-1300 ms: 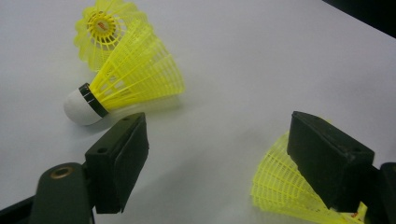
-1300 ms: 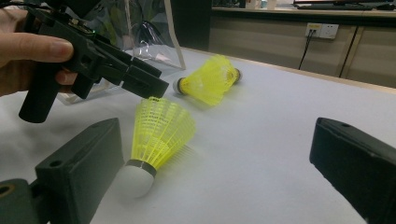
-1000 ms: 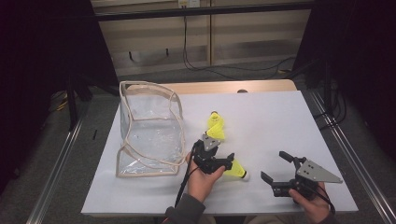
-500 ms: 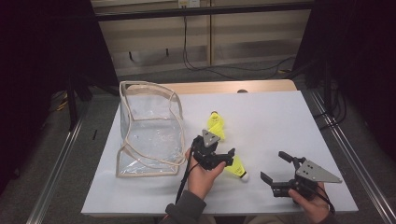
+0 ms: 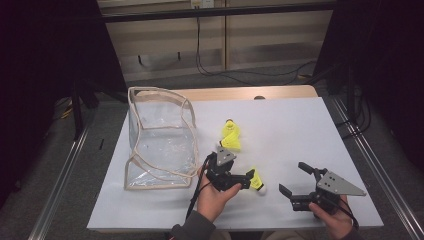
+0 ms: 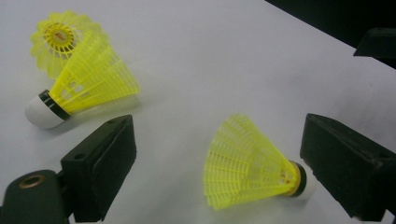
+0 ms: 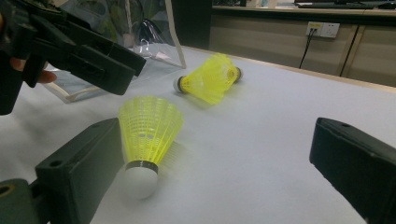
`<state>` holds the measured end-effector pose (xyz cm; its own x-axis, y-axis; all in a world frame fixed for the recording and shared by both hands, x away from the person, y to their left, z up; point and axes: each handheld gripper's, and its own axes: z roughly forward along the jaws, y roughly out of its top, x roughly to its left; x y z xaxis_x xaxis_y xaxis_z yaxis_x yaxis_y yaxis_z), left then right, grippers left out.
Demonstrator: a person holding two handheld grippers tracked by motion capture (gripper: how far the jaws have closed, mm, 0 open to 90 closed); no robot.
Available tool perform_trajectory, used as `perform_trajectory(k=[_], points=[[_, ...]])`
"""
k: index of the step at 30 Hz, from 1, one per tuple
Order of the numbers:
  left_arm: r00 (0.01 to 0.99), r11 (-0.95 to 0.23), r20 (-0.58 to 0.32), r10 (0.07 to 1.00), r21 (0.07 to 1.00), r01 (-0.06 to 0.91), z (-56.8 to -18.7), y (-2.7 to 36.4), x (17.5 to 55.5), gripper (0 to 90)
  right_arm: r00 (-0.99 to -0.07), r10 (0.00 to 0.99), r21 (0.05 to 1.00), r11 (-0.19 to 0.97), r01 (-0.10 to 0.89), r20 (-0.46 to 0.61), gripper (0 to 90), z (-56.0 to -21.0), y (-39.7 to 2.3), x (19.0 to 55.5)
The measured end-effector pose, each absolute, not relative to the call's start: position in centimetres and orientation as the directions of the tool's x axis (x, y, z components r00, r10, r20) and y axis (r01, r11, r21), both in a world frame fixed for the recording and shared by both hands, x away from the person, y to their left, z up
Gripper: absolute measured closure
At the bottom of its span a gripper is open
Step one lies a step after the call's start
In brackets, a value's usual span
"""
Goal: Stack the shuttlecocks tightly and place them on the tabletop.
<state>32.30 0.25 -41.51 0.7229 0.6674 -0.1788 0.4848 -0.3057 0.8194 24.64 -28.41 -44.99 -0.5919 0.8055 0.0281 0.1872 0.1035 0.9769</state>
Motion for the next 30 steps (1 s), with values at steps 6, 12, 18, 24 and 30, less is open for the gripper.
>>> perform_trajectory(k=[6,12,18,24,30], points=[[0.754,-0.331,-0.181,0.631,0.817,0.473,-41.9,0.6,31.5,8.4,-0.592,0.806,0.976,0.109,0.189,0.025,2.5,-45.0,-28.4,24.7],[0.789,-0.358,-0.188,0.585,0.813,0.460,-42.4,1.1,31.0,6.0,-0.588,0.808,0.975,0.114,0.193,0.021,2.2,-45.0,-28.4,24.7],[0.813,-0.360,-0.197,0.548,0.821,0.442,-42.8,1.9,30.6,4.5,-0.588,0.809,0.974,0.116,0.193,0.021,2.2,-44.9,-28.4,24.7],[0.816,-0.351,-0.209,0.540,0.825,0.443,-42.9,3.0,30.5,4.2,-0.585,0.811,0.974,0.118,0.193,0.017,2.3,-44.9,-28.5,24.7],[0.817,-0.351,-0.215,0.535,0.824,0.446,-42.9,3.8,30.2,4.1,-0.583,0.812,0.974,0.122,0.192,0.013,2.3,-44.9,-28.4,24.7]])
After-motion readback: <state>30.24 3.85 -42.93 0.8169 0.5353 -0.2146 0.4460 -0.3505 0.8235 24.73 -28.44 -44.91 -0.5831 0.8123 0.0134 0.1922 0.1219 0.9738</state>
